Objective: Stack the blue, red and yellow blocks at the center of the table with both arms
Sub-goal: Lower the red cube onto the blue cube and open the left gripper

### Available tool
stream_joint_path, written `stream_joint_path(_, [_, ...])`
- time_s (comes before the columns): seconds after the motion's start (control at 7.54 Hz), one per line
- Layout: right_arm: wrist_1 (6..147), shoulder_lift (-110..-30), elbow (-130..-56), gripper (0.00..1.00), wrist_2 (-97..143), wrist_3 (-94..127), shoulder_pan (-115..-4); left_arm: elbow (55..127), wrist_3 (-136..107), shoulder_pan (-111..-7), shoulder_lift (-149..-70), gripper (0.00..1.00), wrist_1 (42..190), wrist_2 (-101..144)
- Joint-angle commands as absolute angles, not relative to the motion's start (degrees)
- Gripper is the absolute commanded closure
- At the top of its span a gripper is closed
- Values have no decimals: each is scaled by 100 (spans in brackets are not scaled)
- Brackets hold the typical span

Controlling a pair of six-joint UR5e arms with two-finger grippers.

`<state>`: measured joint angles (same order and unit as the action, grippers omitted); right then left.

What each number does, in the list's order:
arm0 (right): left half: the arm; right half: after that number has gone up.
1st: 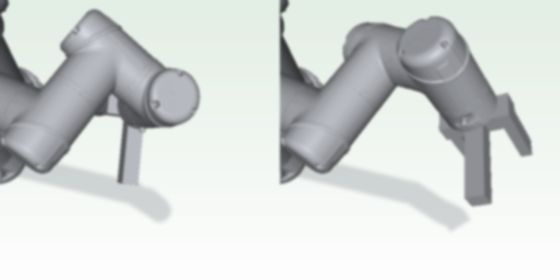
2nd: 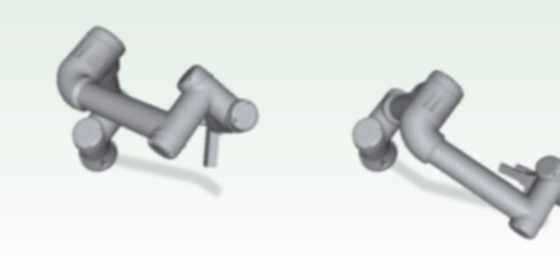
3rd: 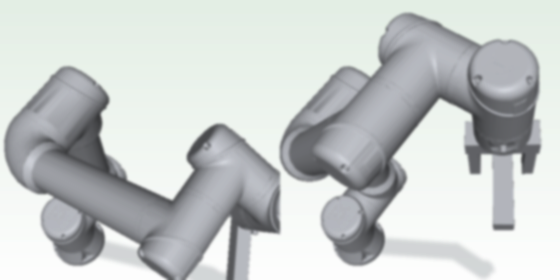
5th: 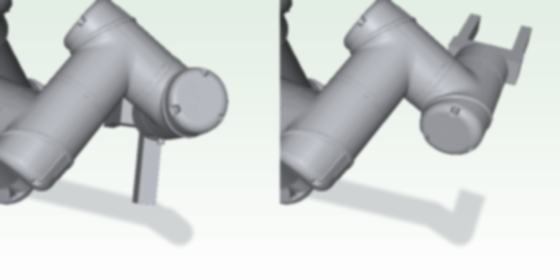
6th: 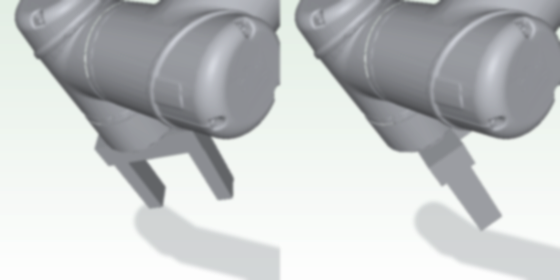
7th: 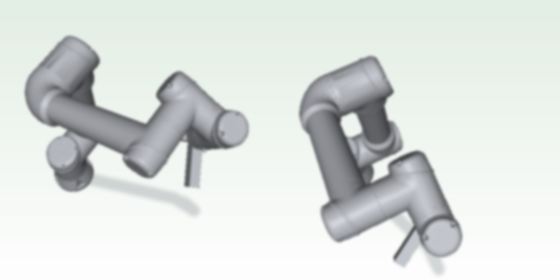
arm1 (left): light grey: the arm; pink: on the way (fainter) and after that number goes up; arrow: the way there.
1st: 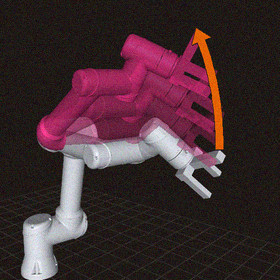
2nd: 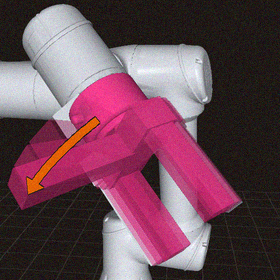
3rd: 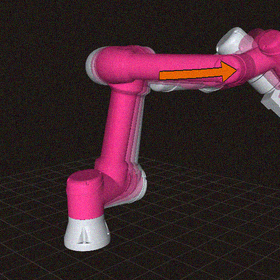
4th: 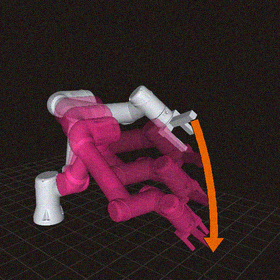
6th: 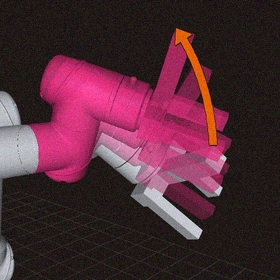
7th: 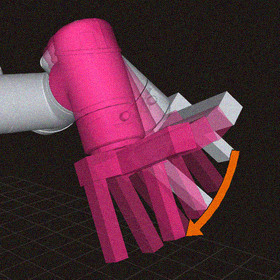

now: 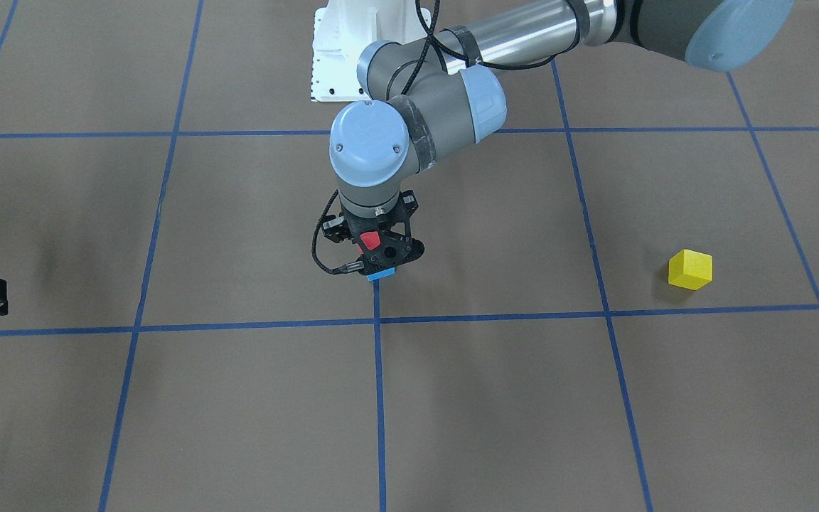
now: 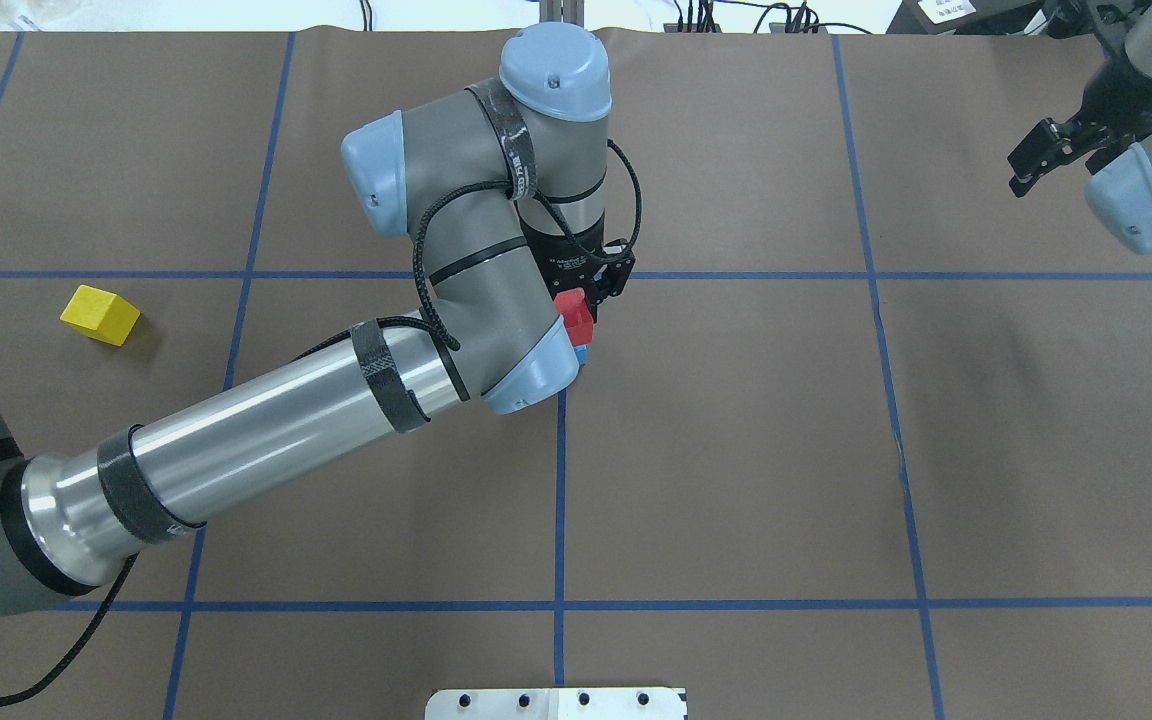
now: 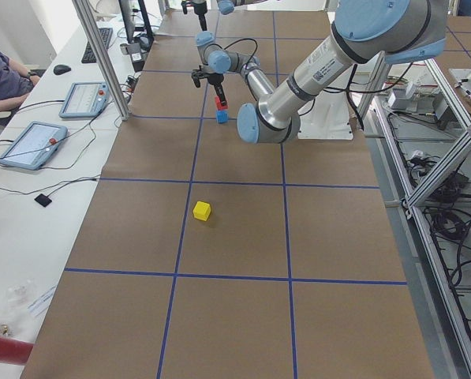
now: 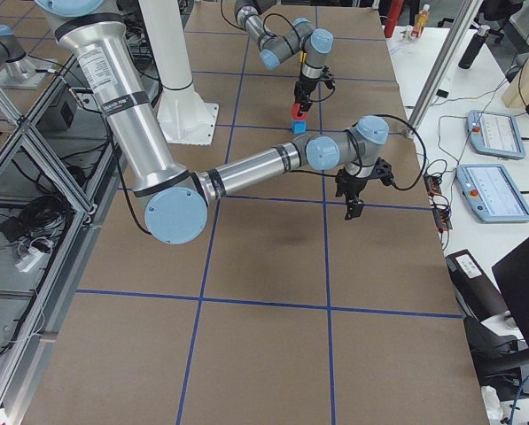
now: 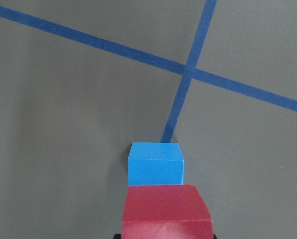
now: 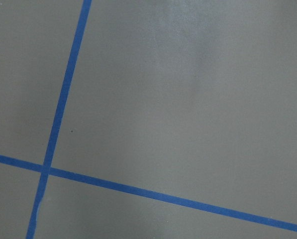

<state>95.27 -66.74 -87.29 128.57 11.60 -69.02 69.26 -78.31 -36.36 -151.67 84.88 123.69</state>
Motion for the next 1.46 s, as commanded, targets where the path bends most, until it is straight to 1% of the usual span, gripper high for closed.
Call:
stream_joint_path(0.0, [9527,-6680,-8736,0,12858,1160,-6908,6698,-7831,-3639,-15161,100,8753,12322])
stream_joint_path(0.27, [9527,-6680,-8728,0,12858,1160,-6908,6697,-7796,-3639,-15161,100,8763,12322])
stream_joint_path(0.4, [9527,-6680,-8736,0,12858,1160,-6908,6706,-7796,-3639,-15161,87,8763,12331])
stream_joint_path(0.53, [9527,-6680,-8736,0,12858,1160,-6908,6715,-7787,-3639,-15161,3,8754,12322])
stream_joint_path(0.66, [9527,-6680,-8736,0,12858,1160,-6908,6732,-7796,-3639,-15161,0,8745,12322])
stream_joint_path(1.06, [9527,-6671,-8728,0,12850,1160,-6908,6881,-7778,-3700,-15152,0,8736,12296])
stream_joint_path(1.19, [9527,-6671,-8728,0,12858,1160,-6908,7221,-7543,-3900,-15152,0,8623,12339])
stream_joint_path(1.33, [9527,-6671,-8728,0,12858,1160,-6917,7842,-6967,-4068,-15100,0,7952,12383])
